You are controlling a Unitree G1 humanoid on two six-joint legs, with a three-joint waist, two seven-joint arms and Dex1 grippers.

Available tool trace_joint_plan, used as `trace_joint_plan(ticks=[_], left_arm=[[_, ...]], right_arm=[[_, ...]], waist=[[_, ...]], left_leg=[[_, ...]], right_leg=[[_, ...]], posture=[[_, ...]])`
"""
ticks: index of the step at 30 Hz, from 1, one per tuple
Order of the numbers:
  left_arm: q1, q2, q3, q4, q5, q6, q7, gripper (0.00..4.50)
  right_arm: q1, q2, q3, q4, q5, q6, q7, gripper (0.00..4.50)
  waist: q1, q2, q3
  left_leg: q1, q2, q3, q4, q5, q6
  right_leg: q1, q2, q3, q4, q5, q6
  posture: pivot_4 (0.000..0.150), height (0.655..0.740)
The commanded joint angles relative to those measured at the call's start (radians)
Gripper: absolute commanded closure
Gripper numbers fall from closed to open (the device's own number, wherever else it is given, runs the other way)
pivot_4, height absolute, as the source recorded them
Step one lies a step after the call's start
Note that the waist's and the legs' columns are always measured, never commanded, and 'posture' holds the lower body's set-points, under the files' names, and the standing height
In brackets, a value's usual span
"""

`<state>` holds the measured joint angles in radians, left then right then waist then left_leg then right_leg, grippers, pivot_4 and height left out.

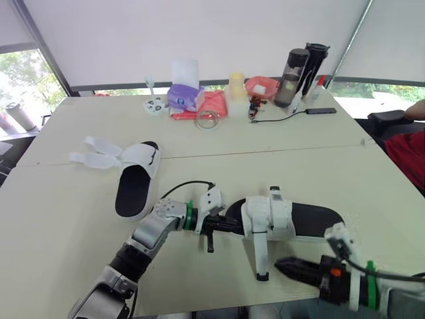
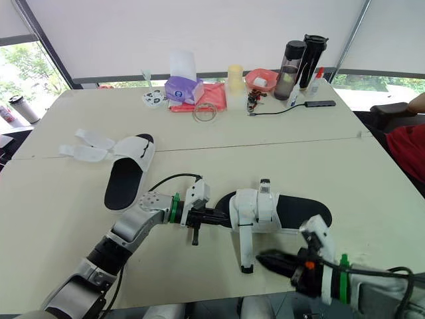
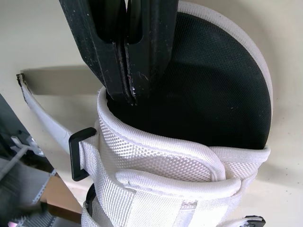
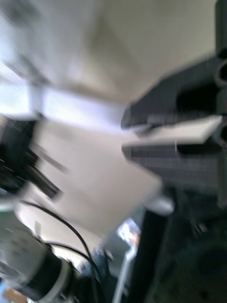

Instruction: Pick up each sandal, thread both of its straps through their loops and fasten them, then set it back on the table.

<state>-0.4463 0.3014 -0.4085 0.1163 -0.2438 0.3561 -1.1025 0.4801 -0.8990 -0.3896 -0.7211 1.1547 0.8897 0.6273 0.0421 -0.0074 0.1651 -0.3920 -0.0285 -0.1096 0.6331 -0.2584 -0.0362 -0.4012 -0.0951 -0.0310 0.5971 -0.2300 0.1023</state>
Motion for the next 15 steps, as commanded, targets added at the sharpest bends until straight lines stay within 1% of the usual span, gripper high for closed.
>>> trace_joint_plan(ticks=[1,4,5,8,15], left_arm=[[0.009,0.001,-0.018,0.029,0.028,0.006,0.005,4.5],[0.011,0.0,-0.017,0.028,0.027,0.008,0.009,4.5],[0.012,0.0,-0.018,0.026,0.027,0.009,0.01,4.5],[0.013,-0.002,-0.017,0.025,0.027,0.011,0.015,4.5],[0.017,0.002,-0.012,0.019,0.028,0.016,0.023,4.5]], right_arm=[[-0.01,-0.02,-0.011,-0.016,0.015,0.014,0.027,1.67],[-0.058,-0.015,0.018,0.021,-0.006,0.018,0.015,0.11],[-0.076,-0.015,0.044,0.034,-0.027,0.02,0.016,0.04],[-0.144,0.003,0.156,0.093,-0.095,0.016,0.038,0.04],[-0.251,0.059,0.299,0.199,-0.135,0.038,0.089,0.04]], waist=[[0.0,0.0,0.0],[-0.002,0.0,0.0],[-0.002,0.0,0.0],[-0.002,0.0,0.0],[-0.002,0.0,0.0]], left_leg=[[0.0,0.0,0.0,0.0,0.0,0.0],[0.0,0.0,0.0,0.001,0.0,0.0],[0.001,0.0,0.0,0.001,0.0,0.0],[0.001,0.0,0.0,0.002,0.0,0.0],[0.001,0.0,0.0,0.002,0.0,0.0]], right_leg=[[0.0,0.0,0.0,0.0,0.0,0.0],[0.0,0.0,0.0,0.0,0.0,0.0],[0.001,0.0,0.0,0.0,0.0,0.0],[0.002,0.0,0.0,0.0,0.0,0.0],[0.002,0.0,0.0,0.0,0.0,-0.001]], posture=[[0.15,0.74],[0.15,0.74],[0.15,0.74],[0.15,0.74],[0.15,0.74]])
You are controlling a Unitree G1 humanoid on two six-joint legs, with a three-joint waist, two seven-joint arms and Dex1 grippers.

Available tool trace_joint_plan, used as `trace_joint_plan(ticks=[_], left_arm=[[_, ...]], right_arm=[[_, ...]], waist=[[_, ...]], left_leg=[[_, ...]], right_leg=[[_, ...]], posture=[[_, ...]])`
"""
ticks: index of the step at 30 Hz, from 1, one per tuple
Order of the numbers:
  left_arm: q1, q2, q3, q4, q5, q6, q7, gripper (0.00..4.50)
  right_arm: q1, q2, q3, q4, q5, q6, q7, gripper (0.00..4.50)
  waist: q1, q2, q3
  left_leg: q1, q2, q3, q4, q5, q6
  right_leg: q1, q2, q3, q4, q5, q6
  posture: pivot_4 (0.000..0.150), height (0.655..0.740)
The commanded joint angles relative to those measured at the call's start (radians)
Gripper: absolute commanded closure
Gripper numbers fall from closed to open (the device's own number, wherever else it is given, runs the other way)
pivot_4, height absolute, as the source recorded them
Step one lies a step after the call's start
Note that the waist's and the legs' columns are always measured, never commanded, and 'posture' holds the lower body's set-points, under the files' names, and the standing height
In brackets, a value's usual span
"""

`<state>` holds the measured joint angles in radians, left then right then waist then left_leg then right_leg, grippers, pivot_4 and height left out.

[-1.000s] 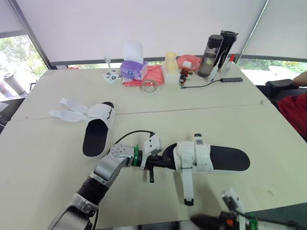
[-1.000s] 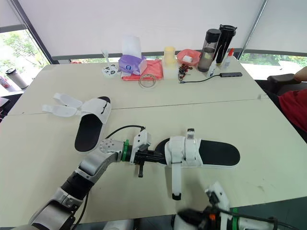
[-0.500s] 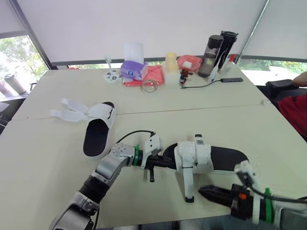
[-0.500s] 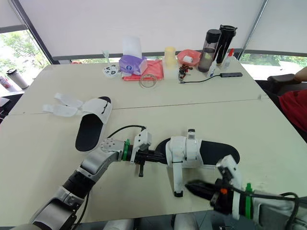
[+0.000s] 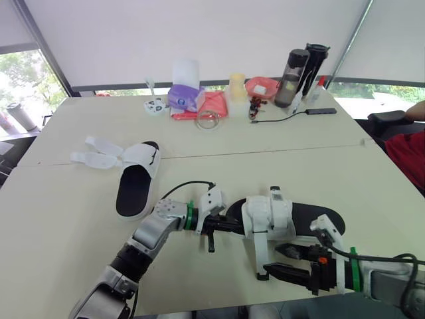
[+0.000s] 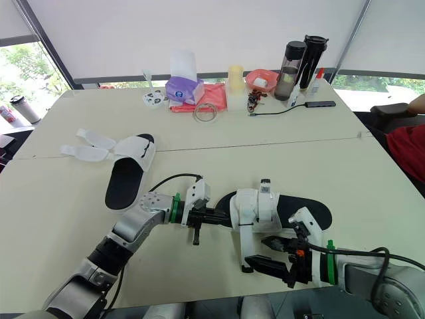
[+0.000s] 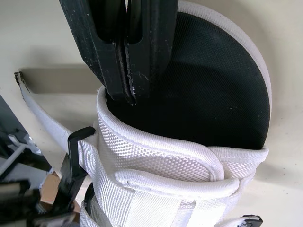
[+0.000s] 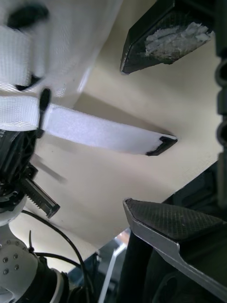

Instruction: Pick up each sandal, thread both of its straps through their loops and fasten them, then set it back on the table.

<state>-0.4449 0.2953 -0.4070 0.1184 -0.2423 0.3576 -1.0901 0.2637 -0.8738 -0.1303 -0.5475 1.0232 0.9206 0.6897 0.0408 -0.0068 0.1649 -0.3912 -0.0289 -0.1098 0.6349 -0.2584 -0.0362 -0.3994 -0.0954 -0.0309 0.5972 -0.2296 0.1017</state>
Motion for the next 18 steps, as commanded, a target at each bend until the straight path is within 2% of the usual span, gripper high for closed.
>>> trace_joint_plan(ticks=[1,4,11,15,18], left_arm=[[0.018,0.009,-0.012,0.015,0.027,0.016,0.014,4.5],[0.023,0.015,-0.007,0.008,0.026,0.02,0.021,4.5],[0.031,0.018,-0.006,0.001,0.023,0.023,0.027,4.5],[0.028,0.015,-0.008,0.007,0.025,0.021,0.029,4.5],[0.026,0.014,-0.011,0.013,0.027,0.017,0.03,4.5]], right_arm=[[-0.047,0.049,0.05,0.036,0.005,0.014,0.029,0.04],[-0.055,0.059,0.053,0.035,0.022,0.036,0.05,0.89],[-0.03,0.061,0.037,0.015,0.038,0.064,0.071,4.42],[-0.01,0.075,-0.008,-0.012,0.08,0.065,0.062,4.42],[-0.019,0.076,-0.082,-0.029,0.191,0.085,0.04,4.42]], waist=[[-0.001,0.0,0.0],[0.0,0.001,0.0],[-0.002,0.001,0.0],[-0.002,0.001,0.0],[-0.002,0.001,0.0]], left_leg=[[0.0,0.0,0.0,0.0,0.0,0.0],[0.0,0.0,0.0,0.0,0.0,0.0],[0.001,0.0,0.0,0.0,0.0,0.0],[0.001,0.0,0.0,0.0,0.0,0.0],[0.001,0.0,0.0,0.0,0.0,0.0]], right_leg=[[0.0,0.0,0.0,0.0,0.0,0.0],[0.0,0.0,0.0,0.001,0.0,0.0],[0.0,0.0,0.0,0.001,0.0,0.001],[0.0,0.0,0.0,0.001,0.0,0.001],[0.0,0.0,0.0,0.001,0.0,0.001]], posture=[[0.15,0.74],[0.15,0.74],[0.15,0.74],[0.15,0.74],[0.15,0.74]])
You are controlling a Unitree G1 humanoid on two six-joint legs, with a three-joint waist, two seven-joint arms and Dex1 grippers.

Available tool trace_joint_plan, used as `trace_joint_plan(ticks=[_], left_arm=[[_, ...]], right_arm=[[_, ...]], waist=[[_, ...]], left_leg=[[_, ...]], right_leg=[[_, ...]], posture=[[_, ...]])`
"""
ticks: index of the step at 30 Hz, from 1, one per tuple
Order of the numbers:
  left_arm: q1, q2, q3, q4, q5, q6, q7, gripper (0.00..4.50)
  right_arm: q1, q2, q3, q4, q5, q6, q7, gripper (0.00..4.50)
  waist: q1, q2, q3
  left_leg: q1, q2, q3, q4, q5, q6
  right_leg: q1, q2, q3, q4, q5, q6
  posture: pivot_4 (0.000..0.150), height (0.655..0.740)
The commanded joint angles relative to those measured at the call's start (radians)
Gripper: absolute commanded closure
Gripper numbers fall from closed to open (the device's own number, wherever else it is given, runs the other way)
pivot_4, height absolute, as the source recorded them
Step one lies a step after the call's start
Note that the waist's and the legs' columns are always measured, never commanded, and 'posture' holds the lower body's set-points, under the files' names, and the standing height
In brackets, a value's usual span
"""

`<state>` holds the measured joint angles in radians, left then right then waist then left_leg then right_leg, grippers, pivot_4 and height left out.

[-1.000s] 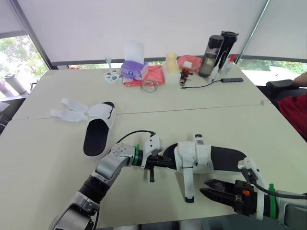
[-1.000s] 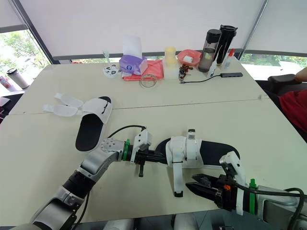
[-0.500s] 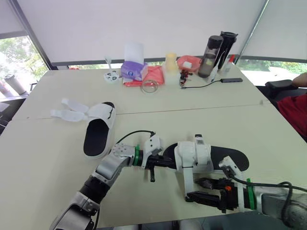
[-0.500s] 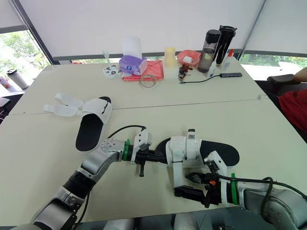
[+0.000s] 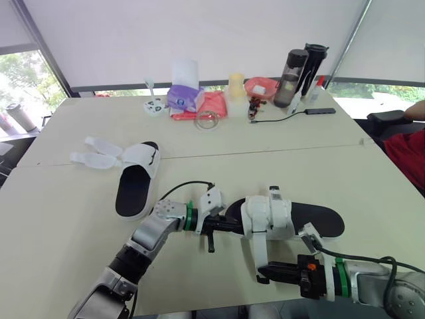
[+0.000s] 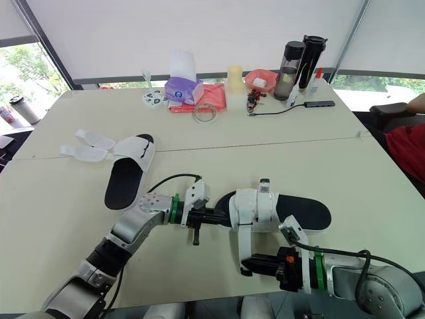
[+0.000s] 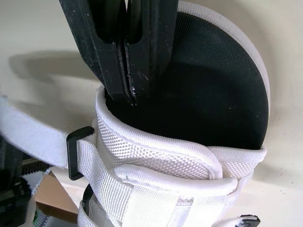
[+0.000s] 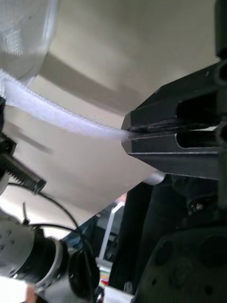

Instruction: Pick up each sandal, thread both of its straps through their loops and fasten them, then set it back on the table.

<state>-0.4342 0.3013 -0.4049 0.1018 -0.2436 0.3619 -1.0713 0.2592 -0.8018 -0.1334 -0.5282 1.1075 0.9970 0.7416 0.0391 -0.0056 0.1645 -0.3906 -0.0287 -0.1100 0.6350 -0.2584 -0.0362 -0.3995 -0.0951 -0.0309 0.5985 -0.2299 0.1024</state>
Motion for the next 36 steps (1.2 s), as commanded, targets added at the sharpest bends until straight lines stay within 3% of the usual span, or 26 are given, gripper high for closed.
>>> trace_joint_plan(ticks=[1,9,17,20,27,33,36], left_arm=[[0.014,0.008,-0.013,0.032,0.029,0.012,0.01,4.5],[0.002,0.004,-0.019,0.056,0.036,-0.008,0.005,4.5],[0.0,-0.012,-0.016,0.071,0.041,-0.026,0.025,4.5],[0.009,-0.011,-0.013,0.063,0.038,-0.021,0.034,4.5],[0.01,-0.013,-0.01,0.063,0.033,-0.017,0.041,4.5],[0.007,-0.013,-0.009,0.07,0.033,-0.019,0.039,4.5],[0.003,-0.012,-0.009,0.075,0.034,-0.022,0.036,4.5]], right_arm=[[-0.024,0.002,-0.099,-0.051,0.142,0.014,-0.025,4.42],[-0.225,-0.014,-0.144,-0.022,0.347,0.035,-0.165,4.42],[-0.413,0.14,-0.101,0.213,0.463,0.026,-0.389,4.42],[-0.401,0.162,-0.118,0.254,0.506,0.032,-0.434,3.53],[-0.402,0.15,-0.122,0.236,0.458,0.023,-0.463,0.05],[-0.437,0.044,-0.114,0.125,0.199,-0.065,-0.326,0.05],[-0.442,-0.043,-0.041,0.053,0.016,-0.124,-0.224,0.05]], waist=[[0.0,0.0,0.0],[0.002,0.0,0.0],[-0.002,0.002,0.002],[-0.003,0.002,0.002],[-0.004,0.004,0.001],[-0.004,0.004,0.001],[-0.003,0.005,0.001]], left_leg=[[0.0,0.0,0.0,0.0,0.0,0.0],[0.0,0.0,0.0,0.001,0.0,0.0],[-0.001,0.0,0.0,0.002,0.0,0.0],[-0.001,0.0,0.0,0.001,0.0,0.0],[0.0,0.001,0.0,0.001,0.0,0.0],[0.0,0.001,0.0,0.002,0.0,0.0],[0.0,0.001,0.0,0.001,0.0,0.0]], right_leg=[[0.0,0.0,0.0,0.0,0.0,0.0],[0.0,0.0,0.0,0.0,0.0,0.0],[-0.001,0.0,0.0,0.001,0.003,-0.004],[-0.001,0.001,0.0,0.001,0.003,-0.004],[-0.001,0.002,0.001,0.002,0.003,-0.004],[-0.001,0.002,0.001,0.002,0.0,-0.001],[-0.001,0.002,0.001,0.002,0.0,-0.001]], posture=[[0.15,0.74],[0.15,0.74],[0.15,0.74],[0.15,0.74],[0.15,0.74],[0.15,0.74],[0.15,0.74]])
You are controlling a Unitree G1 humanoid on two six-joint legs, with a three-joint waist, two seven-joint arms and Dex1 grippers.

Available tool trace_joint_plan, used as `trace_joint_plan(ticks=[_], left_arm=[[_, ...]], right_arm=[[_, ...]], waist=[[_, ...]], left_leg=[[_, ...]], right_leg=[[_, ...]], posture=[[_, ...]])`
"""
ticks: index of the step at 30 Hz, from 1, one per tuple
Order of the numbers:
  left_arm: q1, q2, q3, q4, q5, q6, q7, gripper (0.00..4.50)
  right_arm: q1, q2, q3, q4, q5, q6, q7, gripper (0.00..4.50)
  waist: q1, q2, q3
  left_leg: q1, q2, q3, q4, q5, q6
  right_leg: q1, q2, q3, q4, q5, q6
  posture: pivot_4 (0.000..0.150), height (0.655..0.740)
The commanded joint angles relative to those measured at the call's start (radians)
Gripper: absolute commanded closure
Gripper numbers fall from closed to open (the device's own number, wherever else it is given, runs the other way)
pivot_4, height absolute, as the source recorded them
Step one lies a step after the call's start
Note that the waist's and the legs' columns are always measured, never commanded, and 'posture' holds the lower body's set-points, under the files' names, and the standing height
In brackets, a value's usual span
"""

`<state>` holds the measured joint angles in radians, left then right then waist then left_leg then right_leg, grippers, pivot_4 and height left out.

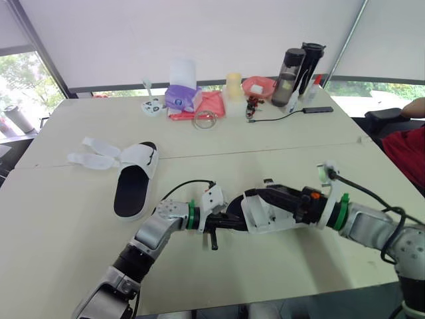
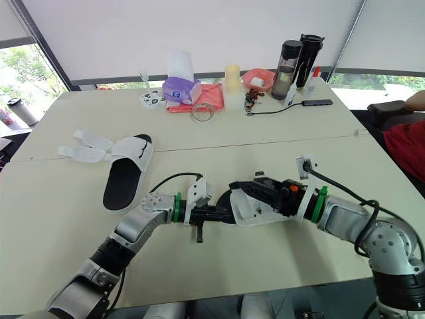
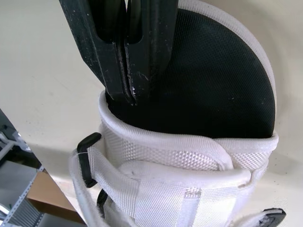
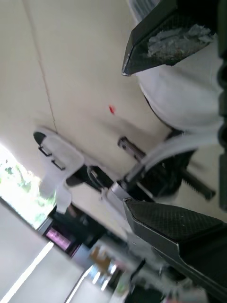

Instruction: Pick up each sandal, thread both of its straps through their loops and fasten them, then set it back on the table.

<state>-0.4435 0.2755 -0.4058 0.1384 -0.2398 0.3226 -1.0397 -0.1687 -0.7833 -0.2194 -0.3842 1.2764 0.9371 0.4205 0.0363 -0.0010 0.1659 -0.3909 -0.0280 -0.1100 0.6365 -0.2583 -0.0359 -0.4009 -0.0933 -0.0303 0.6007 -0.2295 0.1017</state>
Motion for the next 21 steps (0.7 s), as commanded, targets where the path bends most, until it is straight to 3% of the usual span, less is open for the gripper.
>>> trace_joint_plan(ticks=[1,11,20,21], left_arm=[[0.011,0.014,-0.008,0.04,0.031,0.016,0.003,4.5],[0.014,0.023,-0.002,0.04,0.032,0.018,0.003,4.5],[0.009,0.019,-0.003,0.046,0.032,0.02,0.004,4.5],[0.009,0.019,-0.003,0.046,0.032,0.021,0.004,4.5]], right_arm=[[-0.007,-0.078,0.063,-0.11,-0.194,-0.081,0.125,0.05],[0.063,-0.129,0.014,-0.173,-0.316,-0.146,0.272,0.05],[0.023,-0.099,0.17,-0.19,-0.428,-0.156,0.33,0.05],[0.019,-0.095,0.176,-0.186,-0.427,-0.151,0.336,0.27]], waist=[[0.0,0.0,0.0],[0.001,0.0,0.0],[0.001,0.0,0.0],[0.001,0.0,0.0]], left_leg=[[0.0,0.0,0.0,0.0,0.0,0.0],[0.0,0.0,0.0,0.0,0.0,0.0],[0.0,0.001,0.0,0.0,0.0,0.0],[0.0,0.001,0.0,0.0,0.0,0.0]], right_leg=[[0.0,0.0,0.0,0.0,0.0,0.0],[0.0,0.0,0.0,0.0,0.0,0.0],[0.0,0.0,0.0,0.0,0.0,0.0],[0.0,0.0,0.0,-0.001,0.0,0.0]], posture=[[0.15,0.74],[0.15,0.74],[0.15,0.74],[0.15,0.74]])
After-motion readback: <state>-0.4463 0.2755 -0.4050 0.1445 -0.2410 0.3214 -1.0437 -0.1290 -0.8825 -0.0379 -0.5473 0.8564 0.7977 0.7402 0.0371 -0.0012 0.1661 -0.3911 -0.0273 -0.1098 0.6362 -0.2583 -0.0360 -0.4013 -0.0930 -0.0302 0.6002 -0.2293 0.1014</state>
